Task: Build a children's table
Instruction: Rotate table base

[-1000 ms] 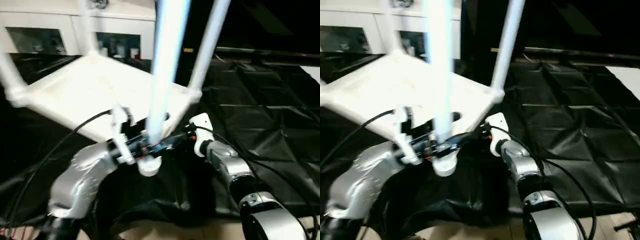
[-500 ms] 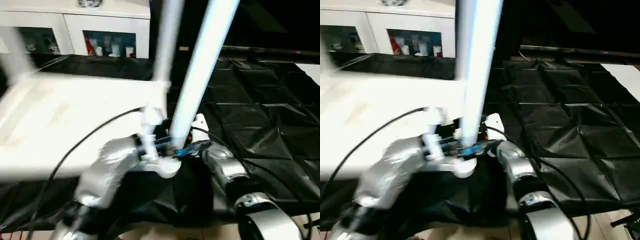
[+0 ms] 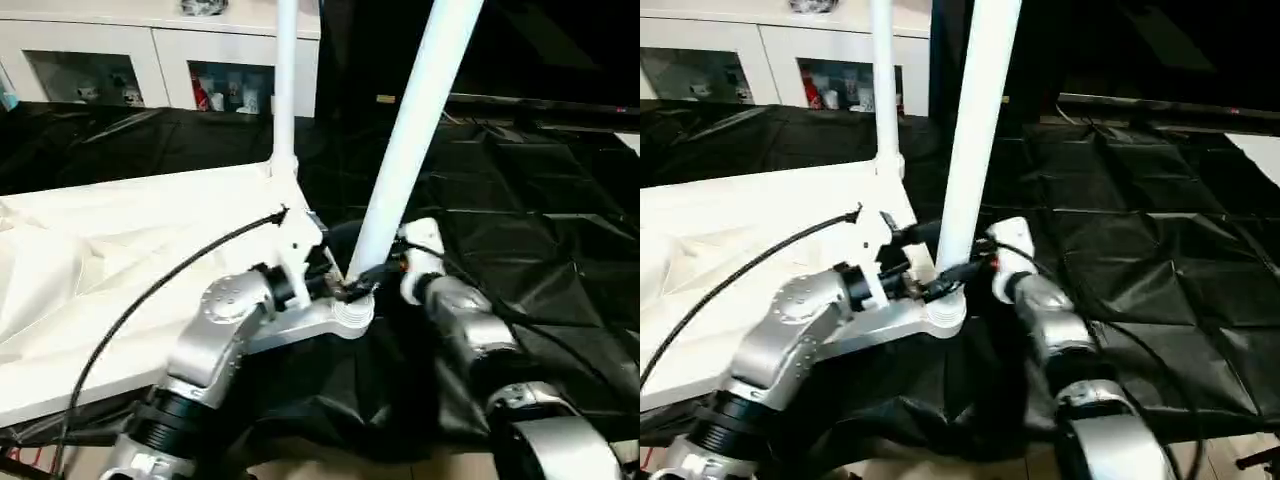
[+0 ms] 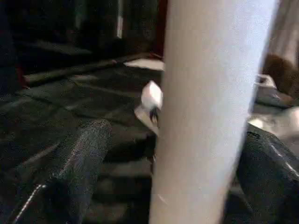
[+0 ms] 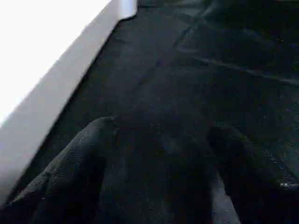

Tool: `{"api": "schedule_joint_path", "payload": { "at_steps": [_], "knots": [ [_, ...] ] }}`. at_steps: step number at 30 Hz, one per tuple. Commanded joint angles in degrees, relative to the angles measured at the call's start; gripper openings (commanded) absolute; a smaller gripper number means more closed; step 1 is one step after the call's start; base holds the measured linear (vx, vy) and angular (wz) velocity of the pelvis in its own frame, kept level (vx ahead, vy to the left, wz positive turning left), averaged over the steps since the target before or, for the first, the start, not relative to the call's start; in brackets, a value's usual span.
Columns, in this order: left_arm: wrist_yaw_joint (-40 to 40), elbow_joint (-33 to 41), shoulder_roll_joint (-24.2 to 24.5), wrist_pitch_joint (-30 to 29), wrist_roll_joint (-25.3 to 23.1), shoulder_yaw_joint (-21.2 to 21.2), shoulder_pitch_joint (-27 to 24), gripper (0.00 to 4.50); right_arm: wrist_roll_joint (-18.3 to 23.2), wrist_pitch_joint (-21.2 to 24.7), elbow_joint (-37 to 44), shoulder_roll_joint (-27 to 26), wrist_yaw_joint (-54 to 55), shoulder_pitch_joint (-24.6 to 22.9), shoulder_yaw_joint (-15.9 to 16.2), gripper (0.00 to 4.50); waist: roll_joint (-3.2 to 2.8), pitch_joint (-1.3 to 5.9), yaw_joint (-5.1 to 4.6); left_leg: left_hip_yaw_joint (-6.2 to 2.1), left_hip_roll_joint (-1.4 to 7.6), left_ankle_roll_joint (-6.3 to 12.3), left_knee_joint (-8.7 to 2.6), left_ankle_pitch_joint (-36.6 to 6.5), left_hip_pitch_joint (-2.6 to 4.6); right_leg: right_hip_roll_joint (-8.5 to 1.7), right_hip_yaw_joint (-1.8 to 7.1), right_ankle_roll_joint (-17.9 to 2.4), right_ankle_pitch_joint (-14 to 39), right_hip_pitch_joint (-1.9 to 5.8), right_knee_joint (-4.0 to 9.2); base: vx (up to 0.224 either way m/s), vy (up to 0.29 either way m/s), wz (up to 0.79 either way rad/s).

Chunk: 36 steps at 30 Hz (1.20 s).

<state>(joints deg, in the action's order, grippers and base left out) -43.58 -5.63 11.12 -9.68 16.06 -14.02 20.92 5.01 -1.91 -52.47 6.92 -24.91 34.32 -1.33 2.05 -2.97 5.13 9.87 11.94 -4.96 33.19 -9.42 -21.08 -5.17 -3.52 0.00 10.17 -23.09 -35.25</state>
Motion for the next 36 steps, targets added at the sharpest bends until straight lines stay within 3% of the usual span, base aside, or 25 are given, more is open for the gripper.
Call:
{"api": "schedule_joint_path", "payload": {
  "at_steps": [1,2,3,4,5,6,9,13,16,20,22,31,32,34,36],
  "knots": [
    [-1.79,2.75,1.63,-1.98,0.43,-0.17,-0.9,4.39,0.7,0.59,1.96,1.06,-0.31,-0.79,-0.72,3.6,-0.87,4.02,-0.01,0.23,0.8,-0.7,-3.67,-14.33,0.64,-2.03,1.99,-11.82,7.76,2.9,3.55,0.0,0.0,0.0],
    [-1.79,2.75,1.63,-1.98,0.43,-0.17,-0.9,4.39,0.7,0.59,1.96,1.06,-0.31,-0.79,-0.72,3.6,-0.83,4.04,0.02,0.24,0.77,-0.63,-3.65,-14.24,0.69,-1.99,1.96,-11.81,7.66,2.92,3.52,0.0,0.0,0.0],
    [-3.78,5.52,5.82,-4.84,0.38,-0.28,-3.3,4.39,0.6,2.38,5.7,2.9,-3.0,-2.92,-0.08,3.6,-0.52,3.94,-0.07,0.29,0.79,-0.37,-3.68,-14.2,0.55,-2.04,1.98,-11.82,8.09,2.94,3.6,0.0,0.0,0.0],
    [-4.34,6.26,7.12,-5.54,0.28,-0.35,-3.99,4.39,0.57,2.97,7.03,3.51,-4.09,-3.66,0.23,3.6,-0.66,4.01,0.1,0.12,0.89,-0.01,-3.69,-13.38,0.42,-2.07,1.97,-11.38,7.36,3.25,3.33,0.0,0.0,0.0],
    [-5.21,7.21,8.86,-6.71,0.37,-0.33,-4.77,4.39,0.32,4.0,9.62,4.61,-6.29,-5.0,1.25,3.6,-0.55,3.87,-0.05,0.17,0.86,0.2,-3.77,-13.29,0.31,-1.97,1.99,-11.17,7.57,3.13,3.44,0.0,0.0,0.0],
    [-5.81,7.77,9.86,-7.42,0.49,-0.28,-5.19,4.39,0.16,4.66,11.33,5.28,-7.7,-5.88,1.93,3.6,-0.75,3.91,0.07,0.32,0.78,0.41,-3.62,-13.49,0.79,-1.7,2.0,-10.91,7.91,2.85,3.52,0.0,0.0,0.0],
    [-6.18,9.55,13.88,-10.49,-1.75,-0.79,-6.44,4.39,0.05,7.33,18.53,8.45,-13.59,-9.36,4.66,3.6,-0.88,3.63,-0.01,0.27,0.88,0.32,-3.89,-15.41,0.79,-1.66,2.03,-10.59,10.54,2.68,3.85,0.0,0.0,0.0],
    [-6.39,12.0,18.38,-15.58,-3.6,-1.94,-8.51,3.85,0.35,10.8,26.55,13.52,-18.85,-12.55,6.49,3.6,-0.86,3.28,0.14,0.03,0.94,-0.44,-4.16,-19.24,0.88,-1.88,2.07,-8.93,17.24,2.5,4.48,0.0,0.0,0.0],
    [-5.41,14.42,19.6,-19.53,-3.18,-1.99,-9.42,3.65,0.43,13.11,31.22,16.48,-21.62,-14.16,7.04,3.6,-1.13,3.25,0.14,0.02,0.8,-0.74,-4.12,-19.55,0.95,-1.86,2.09,-8.74,18.8,2.25,4.74,0.0,0.0,0.0],
    [-4.48,15.72,20.93,-22.91,-3.88,-2.71,-9.66,3.27,1.27,15.86,37.33,19.93,-25.61,-15.95,8.04,3.6,-0.85,3.13,0.13,-0.12,0.77,-0.32,-4.18,-20.11,0.76,-1.7,1.98,-8.08,19.66,2.42,4.89,0.0,0.0,0.0],
    [-4.55,15.8,21.1,-24.1,-4.59,-2.94,-9.32,3.07,3.27,18.9,43.46,22.62,-30.01,-17.43,8.87,3.6,-1.0,3.17,0.18,-0.13,0.74,0.16,-4.07,-19.57,0.75,-1.71,2.04,-7.55,20.17,2.43,5.06,0.0,0.0,0.0],
    [-3.33,14.18,21.15,-27.57,-5.81,-3.73,-6.75,2.28,6.83,24.52,51.06,25.27,-35.9,-19.74,11.52,3.6,-0.97,3.37,0.18,-0.25,0.77,0.26,-4.0,-18.31,0.6,-1.82,1.94,-8.5,18.45,2.37,4.85,0.0,0.0,0.0],
    [-3.49,14.01,21.17,-27.83,-5.71,-3.77,-6.59,2.03,7.11,25.51,52.21,25.83,-36.69,-20.31,11.98,3.6,-1.27,3.4,0.3,-0.27,0.76,0.15,-3.98,-17.93,0.65,-1.77,2.0,-8.53,17.7,2.45,4.76,0.0,0.0,0.0],
    [-3.9,13.48,21.18,-28.01,-5.46,-3.73,-6.45,1.95,7.29,26.36,53.24,26.41,-37.43,-20.99,12.53,3.6,-1.46,3.37,0.38,-0.24,0.78,0.19,-3.98,-18.0,0.7,-1.72,2.02,-8.84,16.72,2.37,4.76,0.0,0.0,0.0],
    [-4.69,13.25,21.33,-28.03,-5.18,-3.87,-6.4,1.92,7.23,26.76,53.7,26.52,-37.52,-21.25,12.55,3.6,-1.24,3.41,0.33,-0.24,0.72,0.15,-4.0,-18.19,0.61,-1.8,1.95,-8.93,16.85,2.44,4.81,0.0,0.0,0.0]
  ]
}}
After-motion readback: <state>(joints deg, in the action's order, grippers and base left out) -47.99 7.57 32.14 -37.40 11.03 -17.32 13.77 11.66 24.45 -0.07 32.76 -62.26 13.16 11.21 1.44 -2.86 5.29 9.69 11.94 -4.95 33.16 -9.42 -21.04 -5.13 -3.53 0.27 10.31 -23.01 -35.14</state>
